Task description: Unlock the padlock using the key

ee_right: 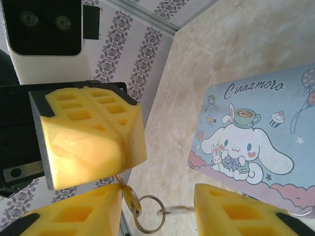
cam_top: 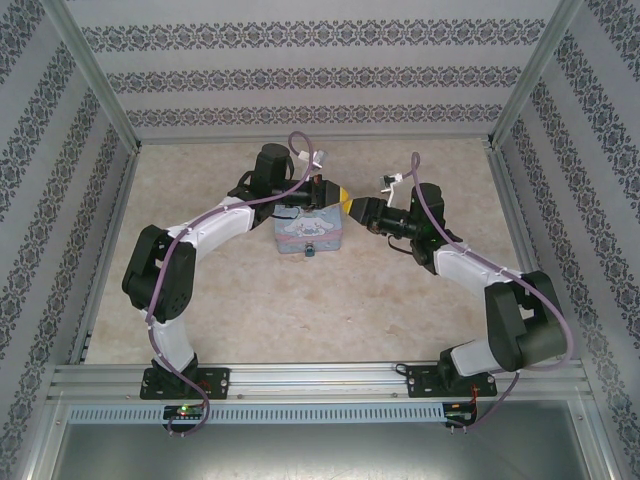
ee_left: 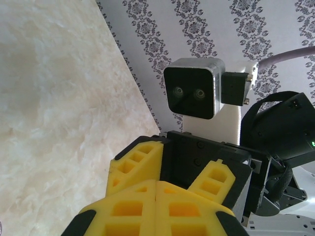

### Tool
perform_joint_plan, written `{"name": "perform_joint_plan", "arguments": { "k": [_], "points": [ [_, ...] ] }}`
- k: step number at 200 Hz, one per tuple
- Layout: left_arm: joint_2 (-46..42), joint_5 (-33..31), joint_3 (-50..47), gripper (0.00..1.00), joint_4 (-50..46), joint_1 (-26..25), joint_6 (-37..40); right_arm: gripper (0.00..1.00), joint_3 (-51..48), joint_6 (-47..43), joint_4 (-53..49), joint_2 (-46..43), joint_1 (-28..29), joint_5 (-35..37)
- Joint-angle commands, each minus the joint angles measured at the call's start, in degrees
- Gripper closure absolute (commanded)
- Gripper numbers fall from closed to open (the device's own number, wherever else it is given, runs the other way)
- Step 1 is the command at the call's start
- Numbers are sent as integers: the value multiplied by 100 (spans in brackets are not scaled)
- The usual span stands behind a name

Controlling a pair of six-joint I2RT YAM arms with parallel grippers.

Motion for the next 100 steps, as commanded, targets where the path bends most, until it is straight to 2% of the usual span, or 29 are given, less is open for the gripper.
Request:
{"name": "perform_joint_plan", "arguments": {
  "k": [1, 37, 85, 97, 100],
  "points": [
    [5, 99, -9, 100, 339, 61, -69, 61, 146, -99, 224, 76, 39, -68],
    [51, 106, 9, 100, 339, 57, -64, 72, 59, -107, 224, 39, 6, -41],
    [114, 76, 28, 100, 391, 61, -128, 100, 21, -89, 228, 20, -76, -81],
    [115, -34, 12, 100, 423, 62, -231, 100, 22, -102, 207, 12, -91, -86],
    [112, -75, -2, 97, 445, 60, -272, 100, 23, -115, 197, 6, -92, -85]
  ]
}}
